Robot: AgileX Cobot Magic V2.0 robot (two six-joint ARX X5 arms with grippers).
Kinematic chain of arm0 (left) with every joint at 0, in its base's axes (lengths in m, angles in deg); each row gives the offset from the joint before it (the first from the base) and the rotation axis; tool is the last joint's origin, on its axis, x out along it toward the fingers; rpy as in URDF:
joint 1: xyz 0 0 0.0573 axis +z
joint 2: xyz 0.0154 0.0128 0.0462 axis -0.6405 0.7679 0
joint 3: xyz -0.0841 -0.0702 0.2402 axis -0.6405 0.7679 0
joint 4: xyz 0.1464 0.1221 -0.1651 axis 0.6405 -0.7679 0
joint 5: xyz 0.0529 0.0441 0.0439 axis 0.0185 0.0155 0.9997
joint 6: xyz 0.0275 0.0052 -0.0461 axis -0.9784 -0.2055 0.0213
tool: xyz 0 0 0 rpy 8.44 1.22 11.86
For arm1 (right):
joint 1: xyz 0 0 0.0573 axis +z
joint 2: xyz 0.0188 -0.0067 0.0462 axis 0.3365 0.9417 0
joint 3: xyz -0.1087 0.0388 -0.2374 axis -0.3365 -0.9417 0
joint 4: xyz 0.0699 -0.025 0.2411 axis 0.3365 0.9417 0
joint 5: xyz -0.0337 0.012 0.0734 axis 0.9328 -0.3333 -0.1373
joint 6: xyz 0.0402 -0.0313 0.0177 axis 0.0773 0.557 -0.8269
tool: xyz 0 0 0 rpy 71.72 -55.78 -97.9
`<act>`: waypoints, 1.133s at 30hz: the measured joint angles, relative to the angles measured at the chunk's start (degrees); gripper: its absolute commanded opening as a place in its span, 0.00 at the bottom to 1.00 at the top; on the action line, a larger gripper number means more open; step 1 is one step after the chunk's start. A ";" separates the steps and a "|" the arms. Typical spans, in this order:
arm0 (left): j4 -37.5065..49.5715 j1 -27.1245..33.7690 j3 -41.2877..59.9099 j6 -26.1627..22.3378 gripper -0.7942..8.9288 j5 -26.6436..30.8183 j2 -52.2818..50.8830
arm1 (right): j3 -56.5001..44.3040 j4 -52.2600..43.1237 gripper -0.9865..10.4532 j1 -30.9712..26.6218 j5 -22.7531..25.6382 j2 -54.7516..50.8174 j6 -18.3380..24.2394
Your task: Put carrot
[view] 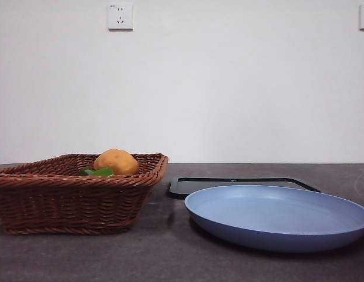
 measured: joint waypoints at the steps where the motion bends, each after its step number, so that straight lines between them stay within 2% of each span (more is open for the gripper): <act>1: 0.04 0.00 0.00 0.66 0.09 -0.68 0.00 | 0.00 -0.17 0.09 0.00 -0.07 0.00 -1.25; 3: 0.02 0.00 0.02 3.54 0.09 -3.67 0.00 | 0.00 -0.37 0.09 0.00 -0.09 0.00 -4.96; 8: 0.07 0.00 0.04 13.03 0.09 -15.82 0.00 | 0.00 -0.63 0.09 0.04 -0.07 0.00 -17.64; 11: 1.75 0.00 0.13 15.47 0.09 -22.56 0.00 | 0.00 -0.70 0.09 0.04 -0.20 0.00 -23.17; 13: 3.08 0.00 0.13 16.24 0.09 -25.35 0.00 | 0.00 -0.83 0.09 0.04 -2.58 0.00 -25.40; 16: 3.54 0.00 0.13 17.00 0.09 -27.19 -0.02 | 0.02 -0.72 0.09 0.04 -7.34 0.00 -26.84; 19: 2.29 0.00 -0.55 17.75 0.09 -27.10 0.11 | 1.53 1.18 0.09 0.07 -10.14 0.83 -27.41; 26: -0.77 0.00 -9.81 18.01 0.09 -26.62 6.64 | 12.55 5.25 0.09 0.07 -10.56 5.97 -26.80; 30: -1.79 0.00 -14.78 17.99 0.09 -27.02 13.79 | 19.52 8.87 0.09 0.07 -10.56 10.91 -23.96; 34: -2.32 0.00 -20.37 16.20 0.09 -31.41 21.86 | 26.05 12.24 0.09 0.07 -10.86 16.59 -20.74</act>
